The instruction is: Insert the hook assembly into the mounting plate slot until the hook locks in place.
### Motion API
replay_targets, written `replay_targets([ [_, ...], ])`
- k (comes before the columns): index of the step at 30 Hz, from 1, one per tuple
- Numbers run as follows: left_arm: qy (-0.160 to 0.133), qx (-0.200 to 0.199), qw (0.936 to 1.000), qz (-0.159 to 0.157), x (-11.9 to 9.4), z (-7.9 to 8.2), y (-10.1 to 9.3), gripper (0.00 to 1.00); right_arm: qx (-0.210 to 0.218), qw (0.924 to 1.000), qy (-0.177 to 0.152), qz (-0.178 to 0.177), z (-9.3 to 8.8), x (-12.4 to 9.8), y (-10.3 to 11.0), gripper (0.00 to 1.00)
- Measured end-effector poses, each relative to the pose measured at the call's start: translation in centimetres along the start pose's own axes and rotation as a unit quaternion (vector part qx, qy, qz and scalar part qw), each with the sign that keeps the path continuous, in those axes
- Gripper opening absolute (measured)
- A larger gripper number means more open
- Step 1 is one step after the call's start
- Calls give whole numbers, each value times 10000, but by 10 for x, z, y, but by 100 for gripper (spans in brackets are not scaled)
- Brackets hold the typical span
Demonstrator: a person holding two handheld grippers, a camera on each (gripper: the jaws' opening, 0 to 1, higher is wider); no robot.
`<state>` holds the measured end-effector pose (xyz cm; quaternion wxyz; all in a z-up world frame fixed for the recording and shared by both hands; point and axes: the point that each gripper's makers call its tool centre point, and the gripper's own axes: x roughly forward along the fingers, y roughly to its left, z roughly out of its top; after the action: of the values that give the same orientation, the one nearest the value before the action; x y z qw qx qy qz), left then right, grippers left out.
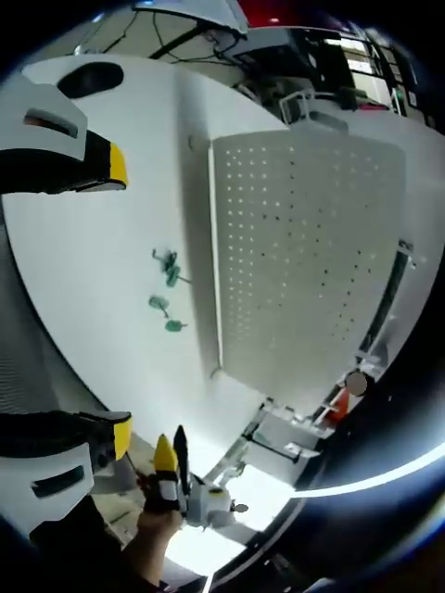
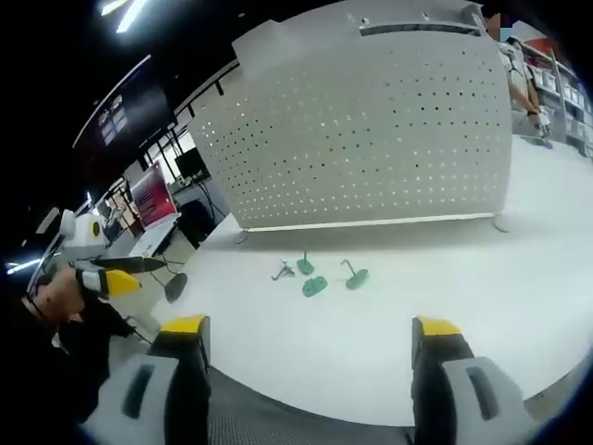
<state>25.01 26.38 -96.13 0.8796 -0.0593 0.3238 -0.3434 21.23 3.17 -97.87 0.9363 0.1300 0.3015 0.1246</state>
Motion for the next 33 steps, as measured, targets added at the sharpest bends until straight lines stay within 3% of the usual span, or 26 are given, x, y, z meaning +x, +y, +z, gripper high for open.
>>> replay_targets([
  [8, -72, -92, 9999, -29, -1, 1, -8, 100, -235, 9995, 187, 33, -8, -4, 1, 86],
  [16, -128, -86, 9999, 10, 0, 8, -8, 100, -321, 9995, 20, -11, 7, -11, -4, 86],
  [27, -29, -6, 10000, 33, -1, -1, -13, 100, -346, 9993, -18, 140, 6, -12, 8, 86],
  [33, -74, 69, 9999, -8, 2, 8, -19, 100, -261, 9995, -80, 127, 9, -14, 2, 86],
])
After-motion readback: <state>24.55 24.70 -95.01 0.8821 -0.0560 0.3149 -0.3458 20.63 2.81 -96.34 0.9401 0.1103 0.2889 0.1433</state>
